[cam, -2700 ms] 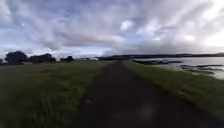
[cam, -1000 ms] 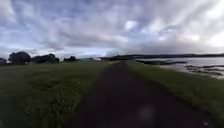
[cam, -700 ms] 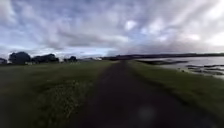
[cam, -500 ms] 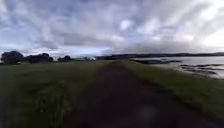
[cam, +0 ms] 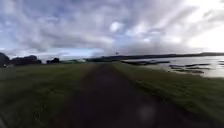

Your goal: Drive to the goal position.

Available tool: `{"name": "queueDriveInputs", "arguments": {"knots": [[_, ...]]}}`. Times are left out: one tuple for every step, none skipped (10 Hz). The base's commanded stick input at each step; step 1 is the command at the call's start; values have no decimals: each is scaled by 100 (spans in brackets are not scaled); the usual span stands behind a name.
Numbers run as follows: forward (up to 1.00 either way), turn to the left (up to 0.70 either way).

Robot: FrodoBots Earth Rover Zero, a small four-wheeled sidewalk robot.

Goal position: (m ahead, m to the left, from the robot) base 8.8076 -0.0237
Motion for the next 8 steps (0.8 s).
{"name": "queueDriveInputs", "arguments": {"knots": [[70,0],[70,0],[70,35],[70,29],[70,5],[70,0],[70,0],[70,0]]}}
